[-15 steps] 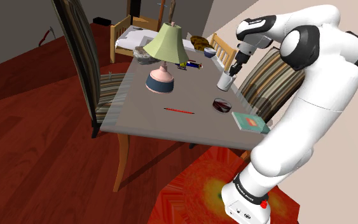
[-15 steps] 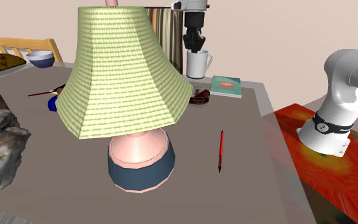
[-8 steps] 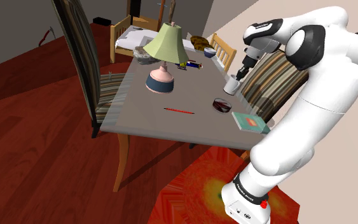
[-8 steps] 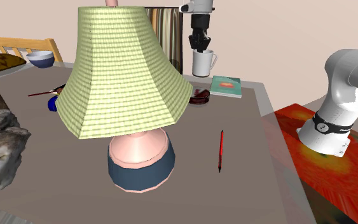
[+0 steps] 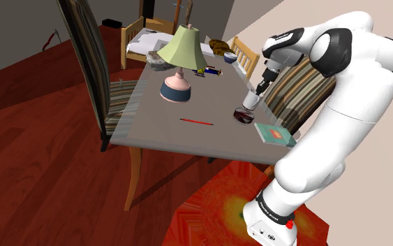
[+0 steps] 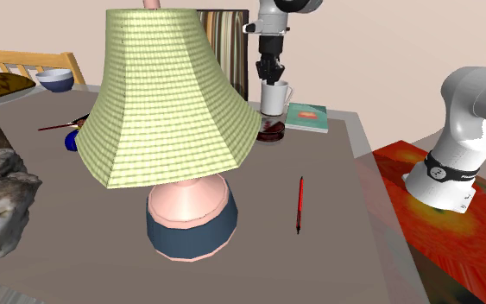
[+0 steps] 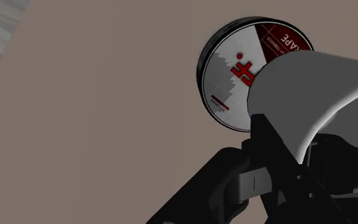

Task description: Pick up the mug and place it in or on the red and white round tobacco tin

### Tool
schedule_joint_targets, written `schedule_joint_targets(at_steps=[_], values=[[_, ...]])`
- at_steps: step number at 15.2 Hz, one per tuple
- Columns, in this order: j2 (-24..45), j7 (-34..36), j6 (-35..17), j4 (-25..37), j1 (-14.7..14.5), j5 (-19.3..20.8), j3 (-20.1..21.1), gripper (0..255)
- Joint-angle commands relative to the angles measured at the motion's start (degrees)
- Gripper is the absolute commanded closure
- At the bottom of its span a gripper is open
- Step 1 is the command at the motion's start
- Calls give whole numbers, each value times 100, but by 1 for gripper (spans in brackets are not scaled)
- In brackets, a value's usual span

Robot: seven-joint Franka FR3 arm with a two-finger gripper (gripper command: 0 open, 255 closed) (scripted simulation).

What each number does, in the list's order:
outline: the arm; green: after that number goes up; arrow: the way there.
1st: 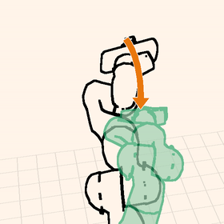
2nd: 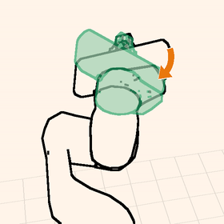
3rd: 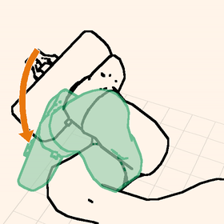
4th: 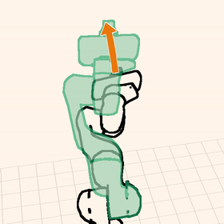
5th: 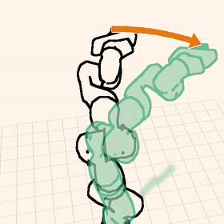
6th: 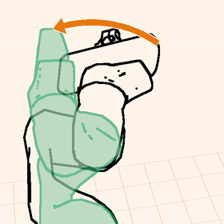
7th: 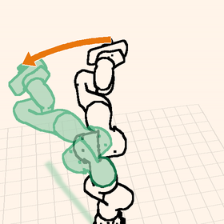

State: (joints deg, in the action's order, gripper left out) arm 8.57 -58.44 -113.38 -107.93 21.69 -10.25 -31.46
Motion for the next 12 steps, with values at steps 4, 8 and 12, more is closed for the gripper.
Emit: schedule_joint_targets(at_steps=[4,8,12], values=[[134,-98,-350,-242,18,-106,18,255],[194,-137,-478,-321,26,-153,28,255],[194,-137,-477,-321,27,-153,28,255]])
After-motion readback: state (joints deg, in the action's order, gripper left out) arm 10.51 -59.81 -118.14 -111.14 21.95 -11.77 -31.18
